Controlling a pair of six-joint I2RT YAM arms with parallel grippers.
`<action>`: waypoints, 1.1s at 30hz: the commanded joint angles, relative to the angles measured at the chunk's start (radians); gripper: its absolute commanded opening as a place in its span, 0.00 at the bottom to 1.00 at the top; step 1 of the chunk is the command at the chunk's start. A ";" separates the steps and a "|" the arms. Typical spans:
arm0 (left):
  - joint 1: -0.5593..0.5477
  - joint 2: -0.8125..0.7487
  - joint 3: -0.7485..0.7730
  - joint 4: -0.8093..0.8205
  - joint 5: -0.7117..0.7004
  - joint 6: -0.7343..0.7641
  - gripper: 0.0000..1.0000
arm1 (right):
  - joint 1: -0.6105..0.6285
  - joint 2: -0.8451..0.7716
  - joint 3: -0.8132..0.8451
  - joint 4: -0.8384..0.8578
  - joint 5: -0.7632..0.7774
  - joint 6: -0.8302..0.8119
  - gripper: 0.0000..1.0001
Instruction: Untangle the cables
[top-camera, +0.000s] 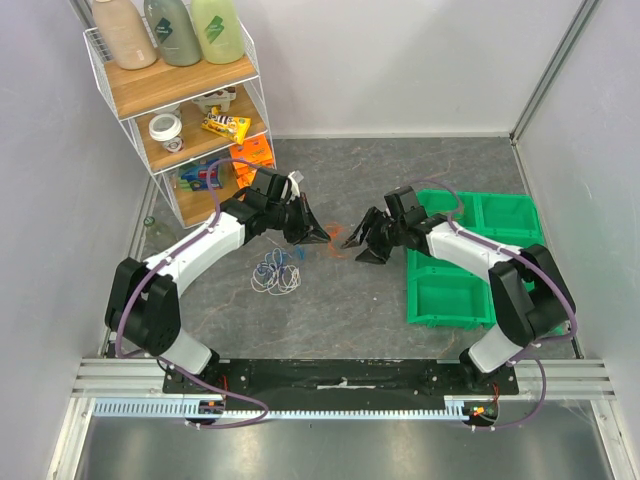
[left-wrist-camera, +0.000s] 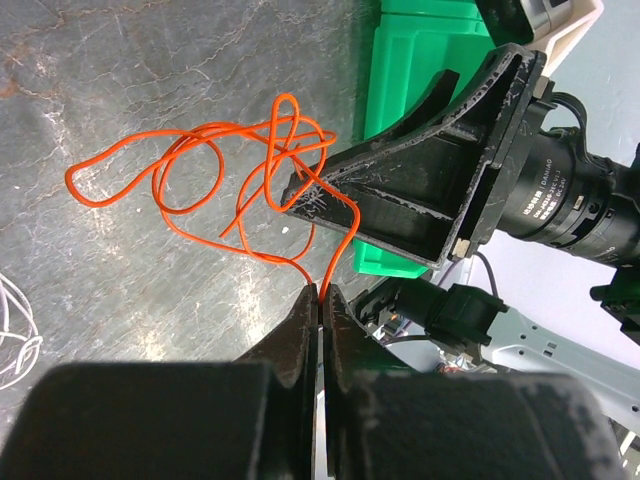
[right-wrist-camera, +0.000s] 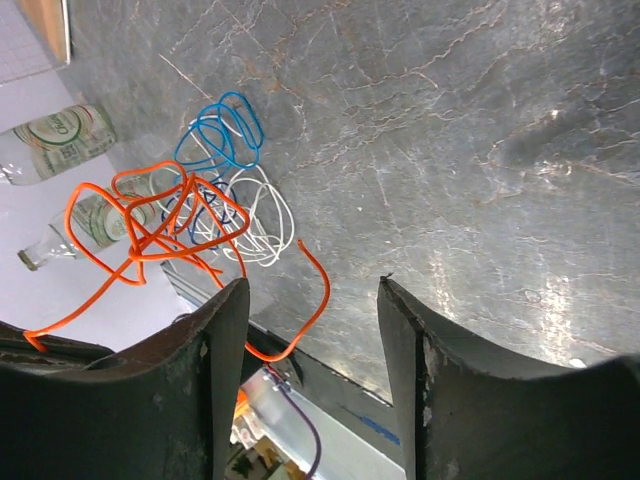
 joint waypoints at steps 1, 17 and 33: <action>0.004 0.000 0.035 0.046 0.034 -0.042 0.02 | 0.009 0.013 0.016 0.049 -0.010 0.078 0.58; 0.003 -0.101 -0.013 -0.083 -0.077 0.100 0.02 | -0.052 -0.083 0.074 -0.026 0.197 -0.141 0.00; -0.005 -0.212 -0.110 0.029 0.087 0.165 0.56 | -0.016 -0.231 0.214 -0.095 -0.023 -0.681 0.00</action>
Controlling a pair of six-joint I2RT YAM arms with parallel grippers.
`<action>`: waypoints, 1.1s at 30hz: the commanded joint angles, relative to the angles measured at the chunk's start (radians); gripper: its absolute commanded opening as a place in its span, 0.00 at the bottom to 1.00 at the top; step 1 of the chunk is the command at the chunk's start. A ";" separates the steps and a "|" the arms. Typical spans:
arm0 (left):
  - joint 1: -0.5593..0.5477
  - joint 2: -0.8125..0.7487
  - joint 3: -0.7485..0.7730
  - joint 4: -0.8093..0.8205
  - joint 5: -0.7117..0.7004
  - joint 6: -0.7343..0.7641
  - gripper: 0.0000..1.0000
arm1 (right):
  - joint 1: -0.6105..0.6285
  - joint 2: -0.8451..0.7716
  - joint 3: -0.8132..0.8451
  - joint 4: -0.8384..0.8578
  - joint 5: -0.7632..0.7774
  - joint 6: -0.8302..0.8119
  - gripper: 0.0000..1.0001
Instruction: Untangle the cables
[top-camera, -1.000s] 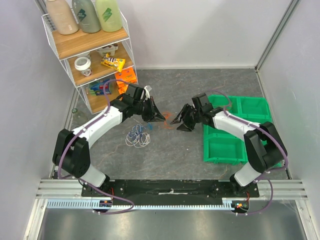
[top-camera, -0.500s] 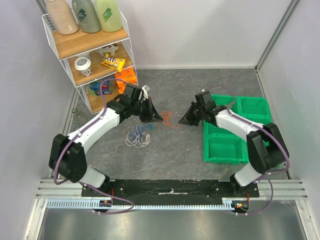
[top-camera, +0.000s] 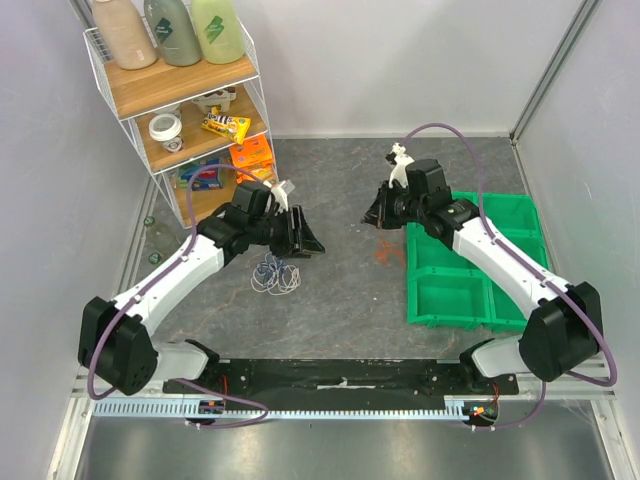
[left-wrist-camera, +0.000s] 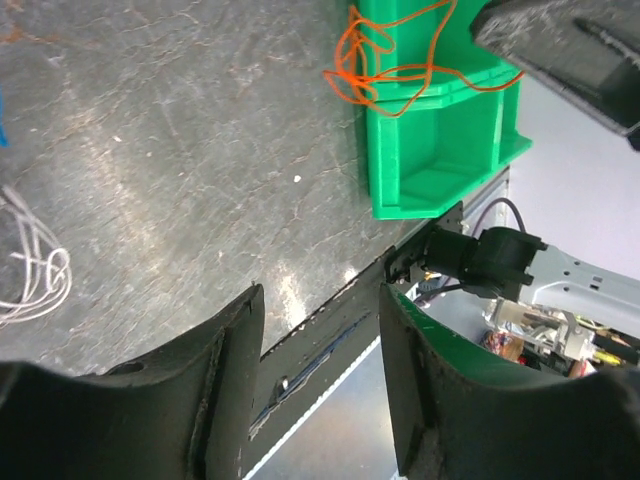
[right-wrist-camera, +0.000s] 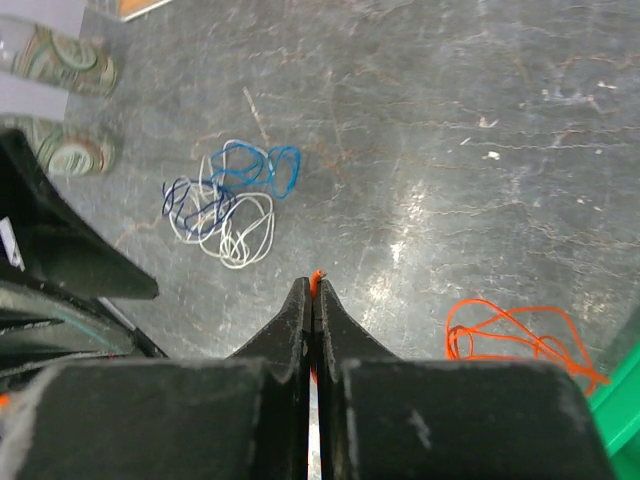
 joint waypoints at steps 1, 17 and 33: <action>-0.006 0.044 0.030 0.112 0.109 0.021 0.56 | 0.014 -0.024 0.055 0.010 -0.092 -0.093 0.00; -0.037 0.253 0.095 0.196 0.197 -0.112 0.47 | 0.034 -0.056 0.095 0.079 -0.202 -0.021 0.00; -0.089 0.319 0.132 0.203 0.203 -0.132 0.33 | 0.062 -0.081 0.096 0.083 -0.194 -0.015 0.00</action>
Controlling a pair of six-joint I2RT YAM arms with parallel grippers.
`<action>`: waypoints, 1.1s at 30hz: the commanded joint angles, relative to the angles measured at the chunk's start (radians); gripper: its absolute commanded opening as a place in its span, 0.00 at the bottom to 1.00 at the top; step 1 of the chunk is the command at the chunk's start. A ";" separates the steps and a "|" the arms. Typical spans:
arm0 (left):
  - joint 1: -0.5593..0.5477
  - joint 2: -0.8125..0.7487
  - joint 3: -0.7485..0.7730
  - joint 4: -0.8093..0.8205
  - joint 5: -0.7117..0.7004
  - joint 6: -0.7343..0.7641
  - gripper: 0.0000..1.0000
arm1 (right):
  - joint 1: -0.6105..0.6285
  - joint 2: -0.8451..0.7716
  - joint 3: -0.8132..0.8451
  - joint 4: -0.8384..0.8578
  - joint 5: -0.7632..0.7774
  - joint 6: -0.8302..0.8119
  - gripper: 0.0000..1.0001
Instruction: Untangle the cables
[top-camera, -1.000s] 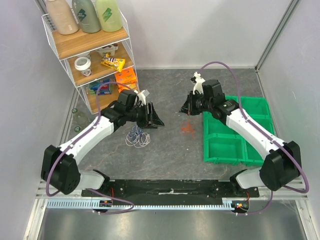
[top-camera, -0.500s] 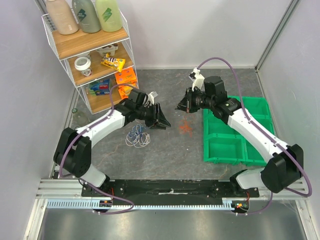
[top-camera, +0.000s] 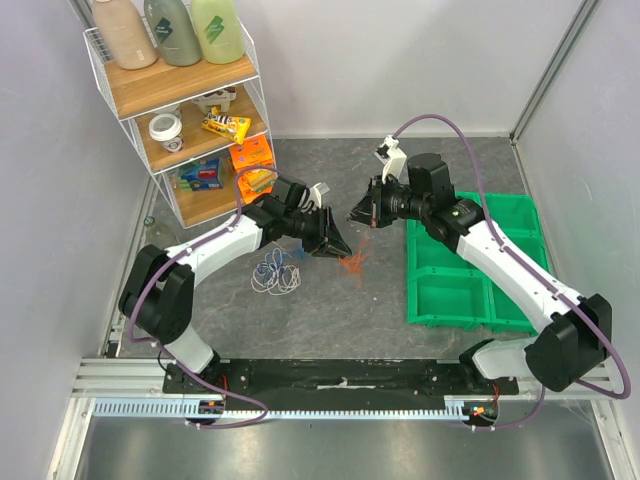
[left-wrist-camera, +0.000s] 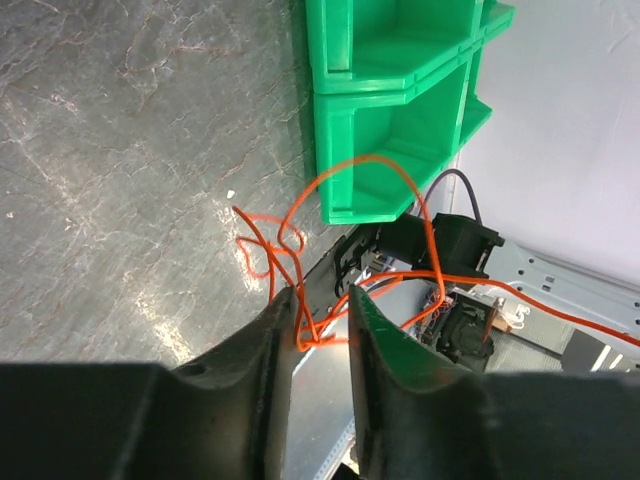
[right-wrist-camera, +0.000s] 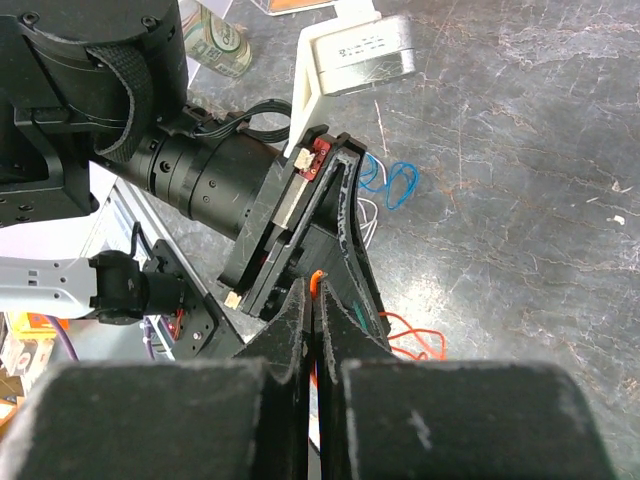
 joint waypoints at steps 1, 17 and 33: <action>-0.008 -0.015 0.012 0.031 0.025 -0.021 0.29 | 0.005 -0.029 0.047 0.037 -0.012 0.006 0.00; 0.018 -0.301 -0.033 -0.266 -0.436 0.112 0.02 | -0.041 -0.151 0.162 -0.363 1.030 -0.067 0.00; 0.047 -0.506 -0.099 -0.291 -0.354 0.149 0.02 | -0.111 -0.121 0.127 -0.227 0.505 -0.147 0.00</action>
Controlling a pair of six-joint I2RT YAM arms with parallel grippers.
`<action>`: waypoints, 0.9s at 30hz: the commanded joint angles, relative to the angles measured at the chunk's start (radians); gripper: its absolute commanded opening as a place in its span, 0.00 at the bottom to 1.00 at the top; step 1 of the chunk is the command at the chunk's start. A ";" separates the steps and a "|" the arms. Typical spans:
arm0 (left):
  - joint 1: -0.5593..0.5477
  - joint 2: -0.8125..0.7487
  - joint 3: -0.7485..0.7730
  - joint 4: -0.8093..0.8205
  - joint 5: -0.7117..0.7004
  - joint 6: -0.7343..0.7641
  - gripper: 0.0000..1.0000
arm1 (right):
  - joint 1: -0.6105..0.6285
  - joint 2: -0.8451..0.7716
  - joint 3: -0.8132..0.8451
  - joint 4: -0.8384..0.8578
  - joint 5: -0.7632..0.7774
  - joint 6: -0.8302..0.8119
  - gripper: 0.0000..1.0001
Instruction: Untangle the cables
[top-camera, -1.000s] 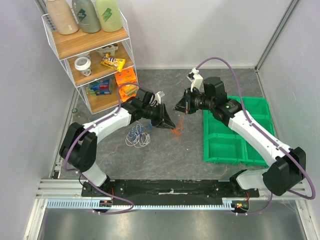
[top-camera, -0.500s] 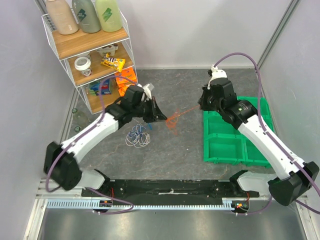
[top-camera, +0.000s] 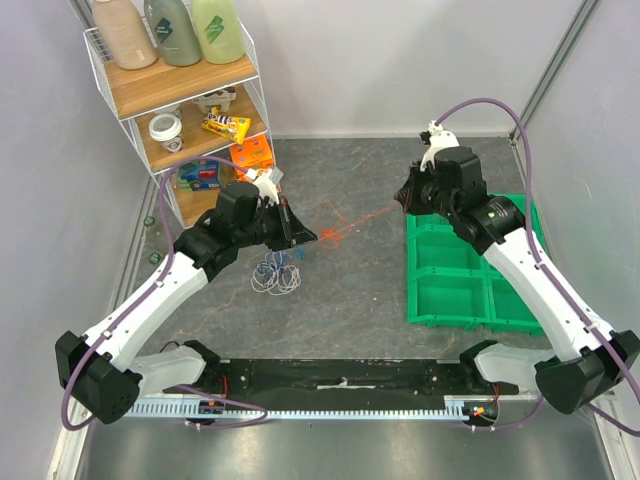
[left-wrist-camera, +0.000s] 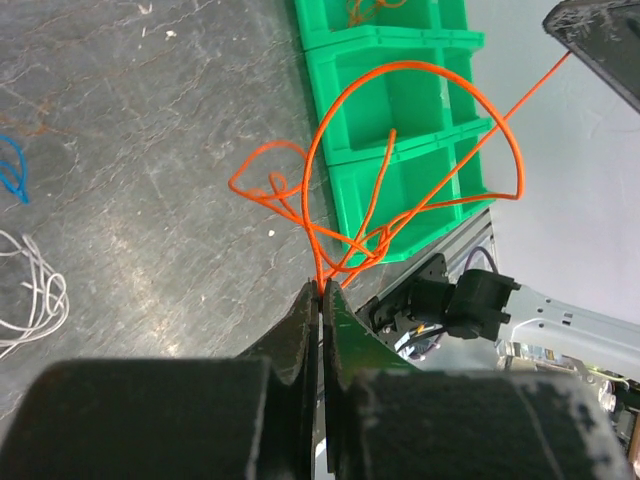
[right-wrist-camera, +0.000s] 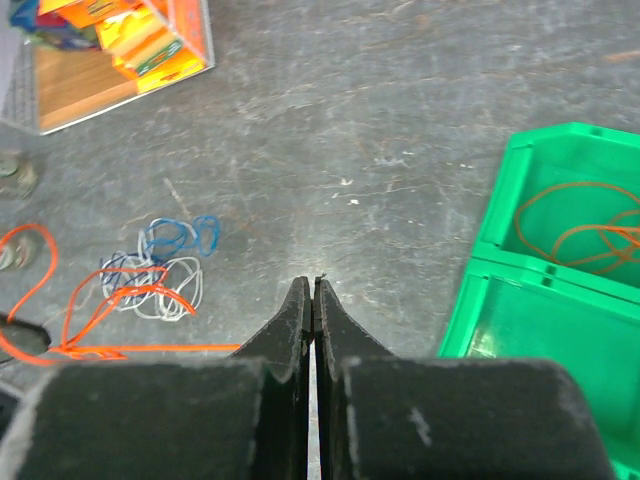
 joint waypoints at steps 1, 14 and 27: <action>0.034 -0.010 -0.005 -0.168 0.007 0.088 0.02 | -0.062 0.016 -0.015 0.086 -0.067 -0.078 0.00; 0.034 0.001 0.013 -0.152 0.020 0.074 0.02 | 0.011 0.086 0.028 0.064 -0.467 -0.222 0.76; 0.034 0.019 0.069 -0.166 0.036 0.080 0.02 | 0.243 0.183 -0.064 0.147 -0.318 -0.283 0.77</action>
